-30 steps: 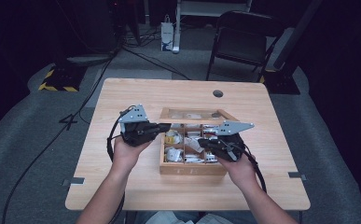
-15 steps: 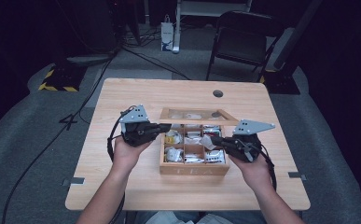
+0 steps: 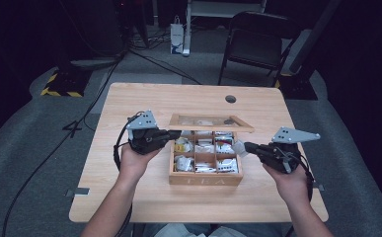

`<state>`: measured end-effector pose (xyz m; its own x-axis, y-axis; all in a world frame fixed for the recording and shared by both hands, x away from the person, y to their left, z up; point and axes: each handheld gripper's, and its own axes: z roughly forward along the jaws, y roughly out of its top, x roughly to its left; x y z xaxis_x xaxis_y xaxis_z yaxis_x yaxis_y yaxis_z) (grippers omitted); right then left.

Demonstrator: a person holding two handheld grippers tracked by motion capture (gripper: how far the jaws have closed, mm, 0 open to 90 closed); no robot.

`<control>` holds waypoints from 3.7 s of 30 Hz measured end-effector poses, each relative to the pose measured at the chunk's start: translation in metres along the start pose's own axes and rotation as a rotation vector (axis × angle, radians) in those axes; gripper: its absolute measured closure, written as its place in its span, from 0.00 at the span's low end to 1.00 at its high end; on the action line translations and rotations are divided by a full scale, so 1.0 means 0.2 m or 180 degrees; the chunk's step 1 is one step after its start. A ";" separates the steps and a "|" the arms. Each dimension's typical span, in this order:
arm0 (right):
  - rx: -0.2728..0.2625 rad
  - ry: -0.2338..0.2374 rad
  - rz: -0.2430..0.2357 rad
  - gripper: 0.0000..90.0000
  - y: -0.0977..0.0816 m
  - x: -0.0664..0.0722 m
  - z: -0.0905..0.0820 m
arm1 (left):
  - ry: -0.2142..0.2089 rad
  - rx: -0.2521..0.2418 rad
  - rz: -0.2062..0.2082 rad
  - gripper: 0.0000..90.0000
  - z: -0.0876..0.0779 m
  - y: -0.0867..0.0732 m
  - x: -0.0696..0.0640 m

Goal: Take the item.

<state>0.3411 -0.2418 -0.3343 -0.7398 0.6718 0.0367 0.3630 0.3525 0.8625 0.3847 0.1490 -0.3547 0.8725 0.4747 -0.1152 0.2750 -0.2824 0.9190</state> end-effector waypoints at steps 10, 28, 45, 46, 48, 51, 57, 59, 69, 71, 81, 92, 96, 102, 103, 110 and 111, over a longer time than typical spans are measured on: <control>-0.0018 -0.0165 0.0157 1.00 -0.06 -0.11 -0.09 | -0.0003 -0.0002 0.0005 1.00 0.00 0.00 0.00; 0.0169 -0.0469 0.0387 1.00 -0.21 -0.36 -0.15 | -0.0020 -0.0012 -0.0008 1.00 0.00 0.00 0.01; 0.0459 -0.0618 0.0633 1.00 -0.44 -0.51 -0.03 | -0.0020 0.0000 -0.0012 1.00 0.01 0.00 0.00; 0.0482 -0.0618 0.0645 1.00 -0.45 -0.51 -0.02 | -0.0019 0.0000 -0.0011 1.00 0.01 0.00 0.00; 0.0510 -0.0618 0.0672 1.00 -0.47 -0.52 -0.01 | -0.0018 0.0002 -0.0007 1.00 0.01 0.00 0.00; 0.0526 -0.0603 0.0710 1.00 -0.49 -0.52 0.00 | -0.0017 0.0001 -0.0008 1.00 0.01 0.00 0.00; 0.0646 -0.0542 0.0755 1.00 -0.52 -0.52 0.05 | -0.0014 0.0006 -0.0007 1.00 0.01 0.00 0.00; 0.0692 -0.0521 0.0797 1.00 -0.53 -0.52 0.06 | -0.0016 0.0012 -0.0006 1.00 0.01 0.00 0.00; 0.0743 -0.0534 0.0928 1.00 -0.55 -0.54 0.08 | 0.0001 0.0014 -0.0001 1.00 0.01 0.01 0.00; 0.0741 -0.0572 0.0926 0.99 -0.55 -0.55 0.08 | 0.0001 0.0015 0.0000 1.00 0.01 0.01 0.00; 0.0696 -0.0711 0.1014 0.76 -0.57 -0.62 0.06 | -0.0010 0.0011 -0.0004 1.00 0.01 0.01 0.00; 0.0490 -0.0846 0.1064 0.50 -0.60 -0.65 0.01 | -0.0013 0.0024 0.0000 1.00 0.01 0.00 0.00; 0.0444 -0.0754 0.0907 0.49 -0.60 -0.61 -0.01 | -0.0018 0.0021 -0.0005 1.00 0.01 0.00 0.00; 0.0370 -0.0555 0.0691 0.47 -0.62 -0.52 -0.06 | -0.0011 0.0026 0.0000 1.00 0.01 0.00 0.00; 0.0385 -0.0528 0.0658 0.47 -0.62 -0.50 -0.06 | -0.0010 0.0030 0.0000 1.00 0.01 0.00 0.00; 0.0437 -0.0422 0.0449 0.47 -0.72 -0.40 -0.07 | -0.0014 0.0041 -0.0010 1.00 0.01 0.00 0.00; 0.0437 -0.0422 0.0449 0.47 -0.72 -0.40 -0.07 | -0.0014 0.0042 -0.0009 1.00 0.01 0.00 0.00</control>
<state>0.3406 -0.3561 -0.4548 -0.5988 0.7971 0.0776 0.5378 0.3285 0.7764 0.3848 0.1471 -0.3554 0.8735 0.4719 -0.1196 0.2829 -0.2921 0.9136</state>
